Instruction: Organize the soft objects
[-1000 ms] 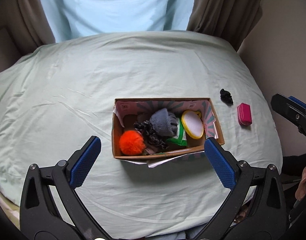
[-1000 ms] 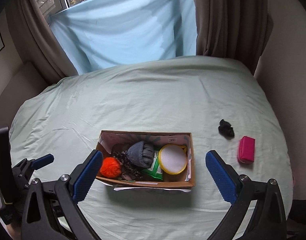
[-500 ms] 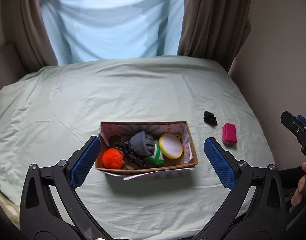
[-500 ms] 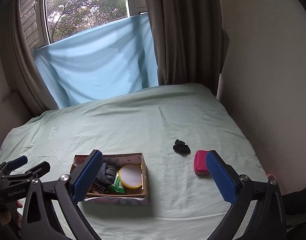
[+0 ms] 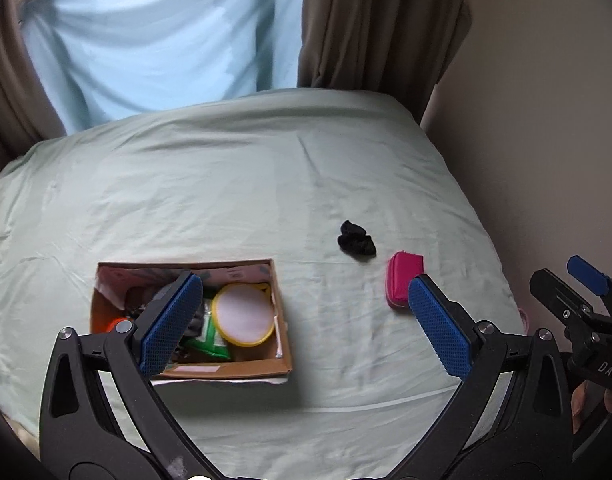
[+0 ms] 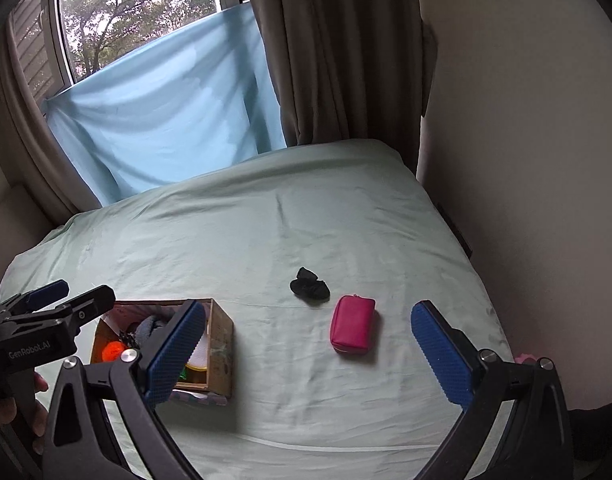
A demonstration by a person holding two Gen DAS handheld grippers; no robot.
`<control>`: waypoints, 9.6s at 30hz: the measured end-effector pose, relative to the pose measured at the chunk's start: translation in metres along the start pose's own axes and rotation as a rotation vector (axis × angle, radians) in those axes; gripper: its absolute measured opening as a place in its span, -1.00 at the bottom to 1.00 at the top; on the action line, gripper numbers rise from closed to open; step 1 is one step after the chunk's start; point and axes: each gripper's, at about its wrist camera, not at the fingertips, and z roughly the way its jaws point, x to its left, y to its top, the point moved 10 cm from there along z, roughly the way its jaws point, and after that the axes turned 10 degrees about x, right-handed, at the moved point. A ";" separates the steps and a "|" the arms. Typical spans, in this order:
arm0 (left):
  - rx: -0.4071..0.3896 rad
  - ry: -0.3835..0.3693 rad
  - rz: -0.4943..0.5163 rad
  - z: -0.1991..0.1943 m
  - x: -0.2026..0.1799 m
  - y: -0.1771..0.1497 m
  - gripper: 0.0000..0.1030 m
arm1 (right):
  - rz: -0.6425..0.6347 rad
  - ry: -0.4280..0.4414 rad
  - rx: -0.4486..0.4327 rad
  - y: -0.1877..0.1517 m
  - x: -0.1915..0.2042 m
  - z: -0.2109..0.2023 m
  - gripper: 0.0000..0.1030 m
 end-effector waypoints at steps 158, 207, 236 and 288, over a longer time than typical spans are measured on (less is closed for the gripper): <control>0.462 -0.005 -0.016 0.167 0.262 -0.096 0.99 | -0.019 0.101 0.714 -0.070 0.262 0.272 1.00; -0.443 0.162 -0.043 -0.268 0.152 -0.012 0.99 | -0.148 -0.001 -0.247 0.040 0.180 -0.147 0.99; -0.498 0.154 -0.033 -0.285 0.133 -0.023 0.99 | -0.158 -0.020 -0.332 0.033 0.171 -0.179 0.99; -0.509 0.161 -0.054 -0.275 0.142 -0.010 0.99 | -0.145 -0.012 -0.314 0.046 0.176 -0.167 0.99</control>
